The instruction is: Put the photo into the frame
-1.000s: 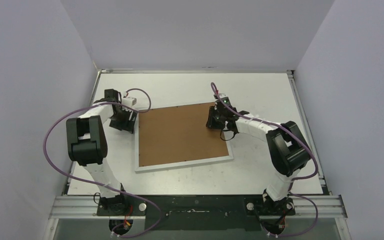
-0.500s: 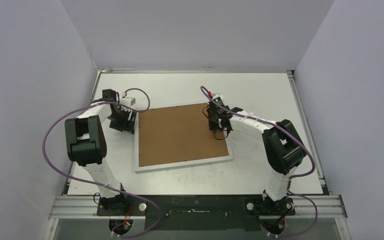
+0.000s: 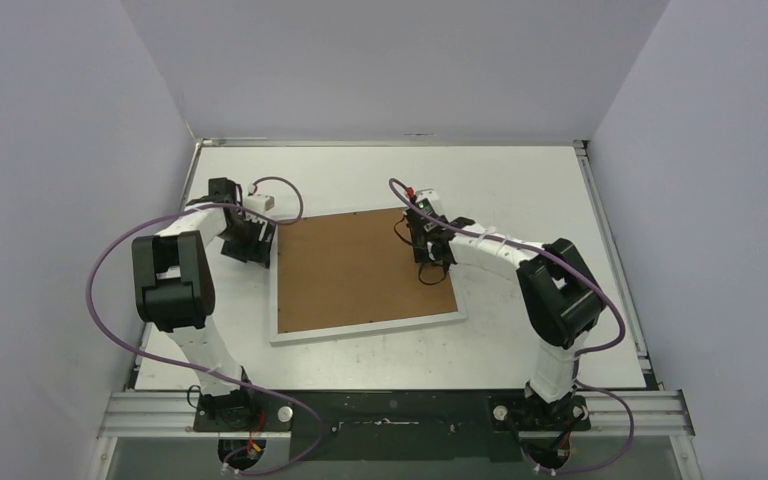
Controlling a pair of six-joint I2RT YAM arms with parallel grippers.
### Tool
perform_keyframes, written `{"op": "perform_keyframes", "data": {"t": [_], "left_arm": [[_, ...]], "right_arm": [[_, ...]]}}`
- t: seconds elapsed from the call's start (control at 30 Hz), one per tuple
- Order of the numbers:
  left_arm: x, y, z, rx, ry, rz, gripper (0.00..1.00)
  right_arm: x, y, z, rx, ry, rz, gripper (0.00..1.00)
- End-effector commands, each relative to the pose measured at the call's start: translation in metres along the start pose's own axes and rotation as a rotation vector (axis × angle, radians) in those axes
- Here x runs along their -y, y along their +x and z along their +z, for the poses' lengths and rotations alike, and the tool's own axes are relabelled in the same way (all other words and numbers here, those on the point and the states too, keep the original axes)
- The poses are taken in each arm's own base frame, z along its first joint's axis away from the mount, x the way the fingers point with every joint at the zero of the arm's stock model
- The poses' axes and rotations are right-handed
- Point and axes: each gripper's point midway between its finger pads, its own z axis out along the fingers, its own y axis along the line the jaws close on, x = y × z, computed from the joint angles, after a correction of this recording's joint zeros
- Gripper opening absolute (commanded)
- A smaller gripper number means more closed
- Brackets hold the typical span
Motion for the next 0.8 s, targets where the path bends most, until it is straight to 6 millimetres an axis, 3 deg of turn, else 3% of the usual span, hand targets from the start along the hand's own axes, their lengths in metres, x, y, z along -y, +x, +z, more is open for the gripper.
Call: {"op": "perform_keyframes", "data": {"t": [0.0,0.3,0.77], "left_arm": [[0.011,-0.02,-0.001,0.049,0.043,0.016,0.61],[0.011,-0.025,-0.005,0.059,0.044,0.021,0.61],[0.01,-0.029,-0.009,0.069,0.038,0.027,0.61]], "right_arm": [[0.014,0.056,0.015,-0.161,0.067,-0.033,0.17],[0.021,0.099,0.026,-0.242,0.073,-0.026,0.16],[0.021,0.135,0.032,-0.304,0.048,0.015,0.15]]}}
